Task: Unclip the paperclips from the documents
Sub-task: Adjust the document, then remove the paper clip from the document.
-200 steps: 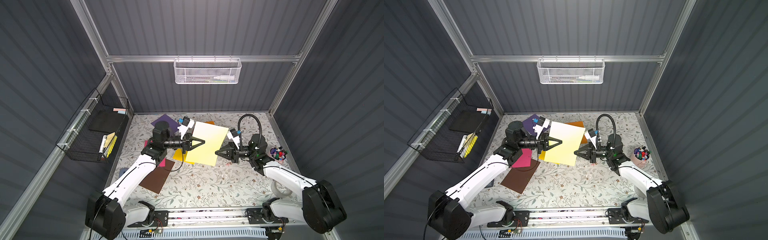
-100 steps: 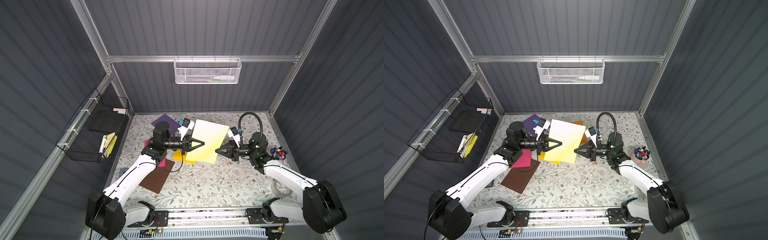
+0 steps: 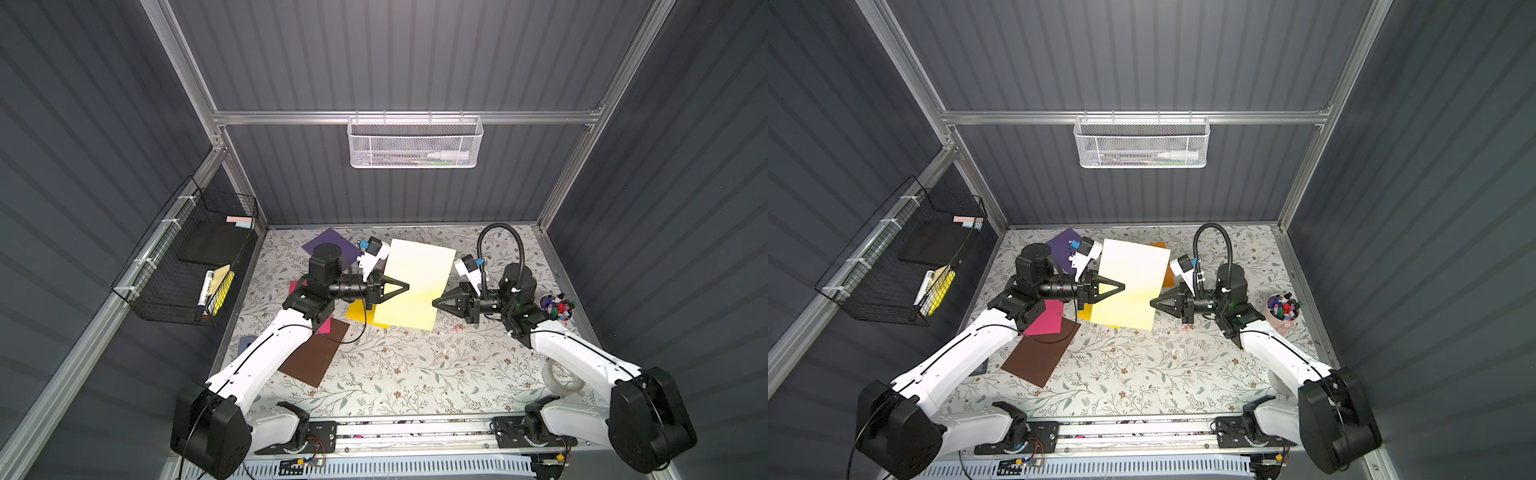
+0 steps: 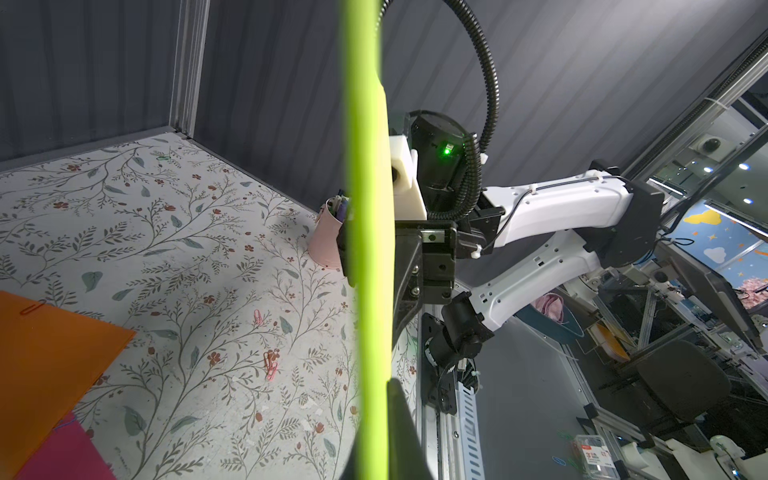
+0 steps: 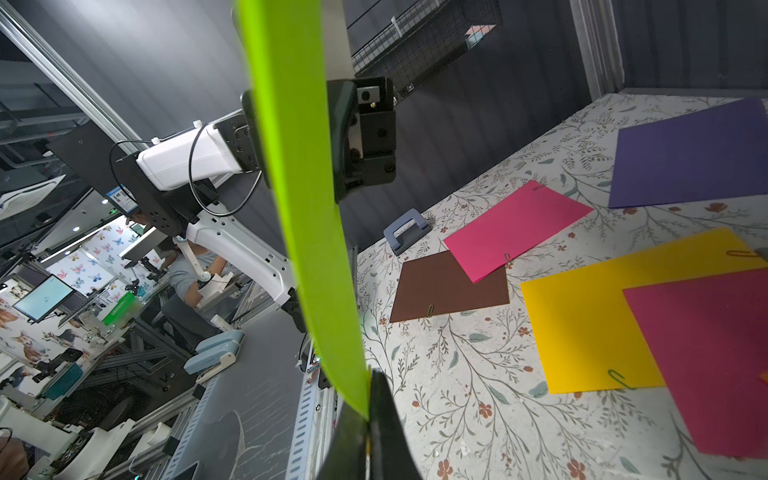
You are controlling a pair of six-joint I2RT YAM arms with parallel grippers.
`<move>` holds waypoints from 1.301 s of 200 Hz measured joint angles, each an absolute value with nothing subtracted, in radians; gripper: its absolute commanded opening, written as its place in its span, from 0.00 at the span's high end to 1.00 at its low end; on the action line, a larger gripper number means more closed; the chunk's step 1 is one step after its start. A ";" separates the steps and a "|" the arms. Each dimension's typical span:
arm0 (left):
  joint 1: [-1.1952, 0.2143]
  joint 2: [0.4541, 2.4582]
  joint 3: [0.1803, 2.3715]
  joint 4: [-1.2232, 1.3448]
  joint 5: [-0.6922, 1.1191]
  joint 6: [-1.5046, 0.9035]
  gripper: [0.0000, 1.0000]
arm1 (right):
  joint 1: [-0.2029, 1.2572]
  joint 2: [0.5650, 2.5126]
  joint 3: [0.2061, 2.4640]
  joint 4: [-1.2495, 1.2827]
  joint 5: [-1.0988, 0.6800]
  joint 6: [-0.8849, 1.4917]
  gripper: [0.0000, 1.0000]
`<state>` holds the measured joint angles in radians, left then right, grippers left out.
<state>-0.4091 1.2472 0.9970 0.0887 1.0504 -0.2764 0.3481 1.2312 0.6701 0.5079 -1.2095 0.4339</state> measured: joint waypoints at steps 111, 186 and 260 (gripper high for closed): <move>-0.416 1.256 1.004 0.053 1.037 -0.250 1.00 | 0.322 1.231 0.689 0.413 -1.235 0.379 0.92; -0.397 1.256 1.029 0.051 1.024 -0.242 1.00 | 0.268 1.231 0.689 0.268 -1.213 0.318 0.95; -0.282 1.375 1.044 0.091 0.658 -0.293 1.00 | 0.255 1.267 0.631 -0.022 -0.801 0.300 0.95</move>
